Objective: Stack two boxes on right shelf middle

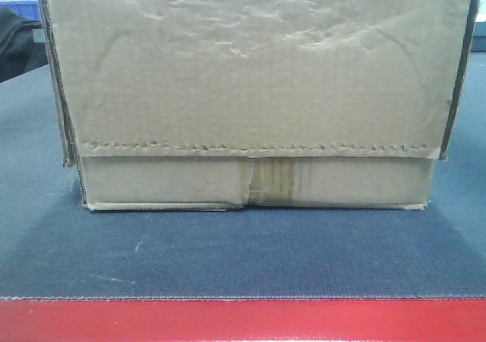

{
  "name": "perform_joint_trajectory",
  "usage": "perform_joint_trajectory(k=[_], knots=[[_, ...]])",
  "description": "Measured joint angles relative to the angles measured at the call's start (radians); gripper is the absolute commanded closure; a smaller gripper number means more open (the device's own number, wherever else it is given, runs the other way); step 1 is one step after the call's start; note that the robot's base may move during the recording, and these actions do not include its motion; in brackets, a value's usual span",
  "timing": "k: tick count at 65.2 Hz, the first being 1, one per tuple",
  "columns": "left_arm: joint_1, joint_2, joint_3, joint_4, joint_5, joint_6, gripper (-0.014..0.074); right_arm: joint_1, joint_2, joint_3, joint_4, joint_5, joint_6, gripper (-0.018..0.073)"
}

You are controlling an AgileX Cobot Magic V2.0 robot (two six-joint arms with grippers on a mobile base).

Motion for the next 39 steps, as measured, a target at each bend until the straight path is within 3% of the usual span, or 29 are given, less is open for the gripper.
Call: perform_joint_trajectory(k=[21, 39], knots=[[-0.039, -0.001, 0.283, -0.026, 0.000, 0.006, 0.0008, 0.000, 0.161, 0.000, 0.006, 0.078, 0.000, -0.0010], [-0.040, 0.016, 0.378, -0.042, -0.015, 0.005, 0.0008, 0.000, 0.270, 0.000, 0.012, 0.090, 0.000, -0.0010]])
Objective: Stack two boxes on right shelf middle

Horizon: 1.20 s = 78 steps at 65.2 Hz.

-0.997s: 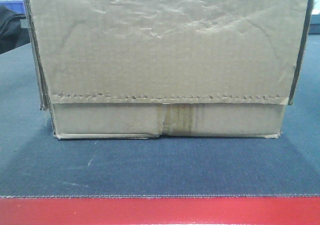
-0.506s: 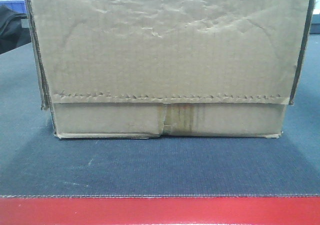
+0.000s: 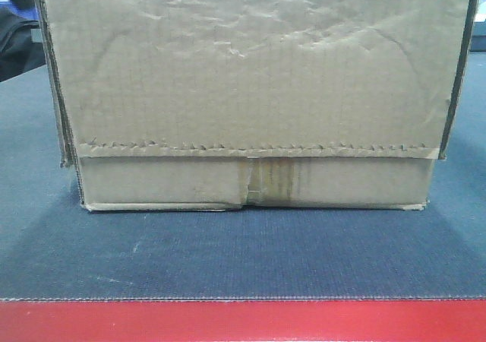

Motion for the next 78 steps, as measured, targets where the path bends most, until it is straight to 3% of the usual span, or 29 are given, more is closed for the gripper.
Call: perform_joint_trajectory(k=[8, 14, 18, 29, 33, 58, 78], knots=[[0.000, 0.021, 0.006, -0.007, -0.016, 0.000, 0.0012, 0.000, 0.033, 0.000, 0.000, 0.000, 0.000, -0.0008], [0.000, 0.032, 0.006, -0.009, -0.021, 0.000, 0.0094, 0.000, 0.048, 0.000, 0.000, 0.000, 0.000, 0.0055], [0.000, 0.036, 0.006, -0.011, -0.023, 0.000, 0.0211, 0.000, 0.055, 0.000, 0.000, 0.000, 0.000, 0.0167], [-0.002, 0.037, 0.006, -0.040, -0.015, -0.002, 0.0705, 0.002, 0.056, 0.000, 0.019, 0.002, 0.000, 0.0587], [-0.011, 0.037, 0.006, -0.040, -0.015, -0.008, 0.0708, 0.008, 0.056, 0.000, 0.036, 0.002, 0.002, 0.0727], [-0.011, 0.037, -0.006, -0.038, -0.009, -0.071, 0.0708, 0.010, 0.041, 0.000, 0.033, 0.004, 0.011, 0.0712], [-0.011, -0.049, -0.142, -0.031, 0.026, -0.077, 0.0708, 0.010, -0.083, -0.065, 0.025, 0.010, 0.015, 0.0712]])
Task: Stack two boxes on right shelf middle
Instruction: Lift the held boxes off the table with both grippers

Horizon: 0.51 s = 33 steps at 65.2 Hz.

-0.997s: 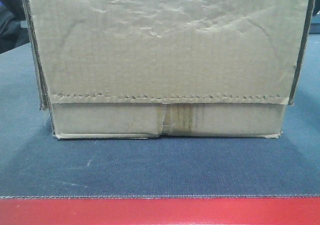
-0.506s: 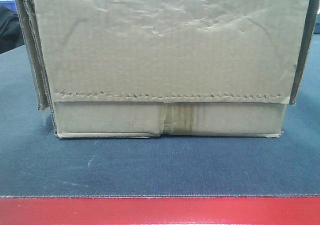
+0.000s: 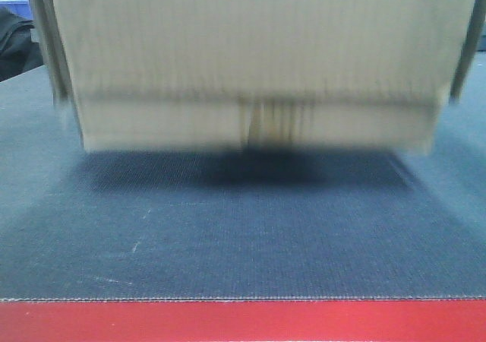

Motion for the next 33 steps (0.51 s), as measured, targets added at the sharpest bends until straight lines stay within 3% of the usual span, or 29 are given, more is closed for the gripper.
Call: perform_joint_trajectory(k=[33], knots=[[0.000, -0.208, -0.175, 0.000, -0.048, -0.001, 0.0708, 0.000, -0.178, -0.249, 0.001, -0.026, 0.000, 0.0712]])
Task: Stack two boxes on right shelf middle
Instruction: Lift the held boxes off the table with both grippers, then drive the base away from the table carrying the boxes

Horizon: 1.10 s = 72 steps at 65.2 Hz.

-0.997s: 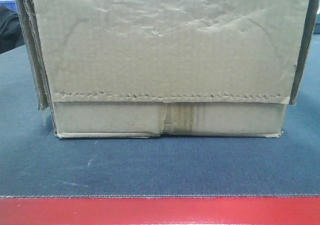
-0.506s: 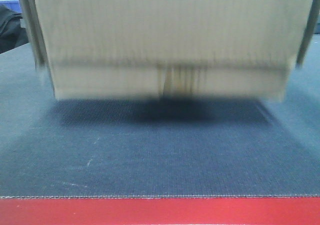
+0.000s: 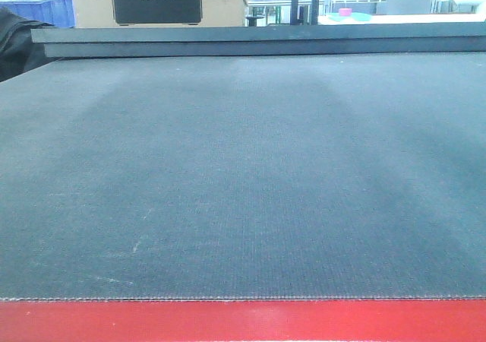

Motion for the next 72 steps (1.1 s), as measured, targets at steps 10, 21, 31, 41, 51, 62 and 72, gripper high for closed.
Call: perform_joint_trajectory(k=[10, 21, 31, 41, 51, 62, 72], knots=[[0.000, -0.012, -0.010, -0.005, -0.007, 0.000, 0.0708, 0.000, -0.014, -0.013, 0.005, -0.009, 0.000, 0.0712], [0.000, -0.012, -0.010, -0.005, -0.004, 0.000, 0.0708, 0.000, -0.014, -0.013, 0.005, -0.002, 0.000, 0.0712], [0.000, -0.012, -0.010, -0.005, -0.004, 0.000, 0.0708, 0.000, -0.014, -0.013, 0.005, -0.002, 0.000, 0.0712], [0.000, -0.012, -0.010, -0.005, -0.004, 0.000, 0.0708, 0.000, -0.014, -0.013, 0.005, -0.002, -0.002, 0.0712], [0.000, -0.012, -0.010, -0.005, -0.004, 0.000, 0.0708, 0.000, -0.014, -0.013, 0.005, -0.002, -0.002, 0.0712], [0.000, -0.012, -0.010, -0.005, -0.004, 0.000, 0.0708, 0.000, -0.014, -0.013, 0.005, -0.002, -0.002, 0.0712], [0.000, -0.012, -0.010, -0.005, -0.004, 0.000, 0.0708, 0.000, -0.014, -0.013, 0.005, -0.002, -0.002, 0.0712]])
